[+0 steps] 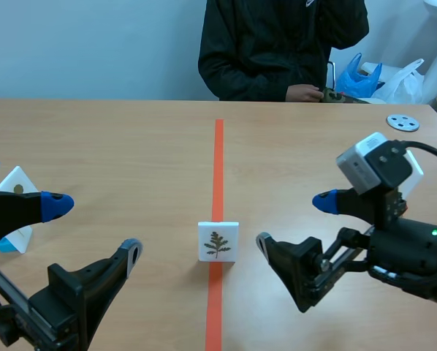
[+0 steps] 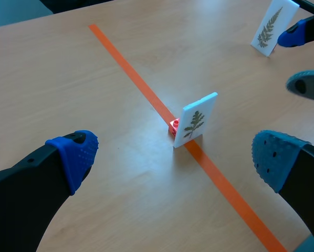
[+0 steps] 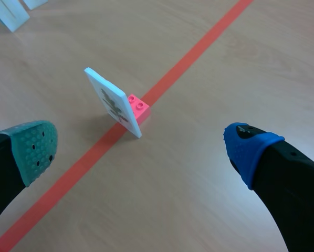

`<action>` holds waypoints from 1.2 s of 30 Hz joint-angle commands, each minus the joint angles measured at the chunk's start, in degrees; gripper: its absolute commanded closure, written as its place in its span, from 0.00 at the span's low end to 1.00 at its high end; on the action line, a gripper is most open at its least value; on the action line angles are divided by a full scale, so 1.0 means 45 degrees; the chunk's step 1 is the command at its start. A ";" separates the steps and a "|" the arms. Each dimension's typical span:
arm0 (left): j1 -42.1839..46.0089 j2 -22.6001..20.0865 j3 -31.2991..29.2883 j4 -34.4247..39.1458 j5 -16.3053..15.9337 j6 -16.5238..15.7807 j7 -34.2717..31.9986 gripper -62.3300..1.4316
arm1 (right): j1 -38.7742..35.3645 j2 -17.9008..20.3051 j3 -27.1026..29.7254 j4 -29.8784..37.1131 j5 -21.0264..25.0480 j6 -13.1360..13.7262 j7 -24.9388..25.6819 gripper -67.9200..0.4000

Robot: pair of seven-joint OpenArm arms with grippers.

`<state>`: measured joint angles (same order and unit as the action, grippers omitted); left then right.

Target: Sort the leaf by its shape. The table is split by an orange tape line. A compound leaf with several leaflets goes to the left side, a simple leaf with one blade goes to the right side. Return to the home posture when a red brick is placed on the table.

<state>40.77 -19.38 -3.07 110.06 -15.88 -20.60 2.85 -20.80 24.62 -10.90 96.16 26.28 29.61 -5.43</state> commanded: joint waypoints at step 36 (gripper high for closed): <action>-0.0005 0.0029 -0.0058 0.0083 -0.0131 -0.0019 -0.0384 0.00 | 0.6067 -0.2297 -0.6232 -0.7776 -0.4998 -0.1341 0.4056 0.15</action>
<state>40.77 -19.38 -3.07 110.06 -15.90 -20.60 2.31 5.54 13.80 -39.33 59.94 3.79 23.55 11.81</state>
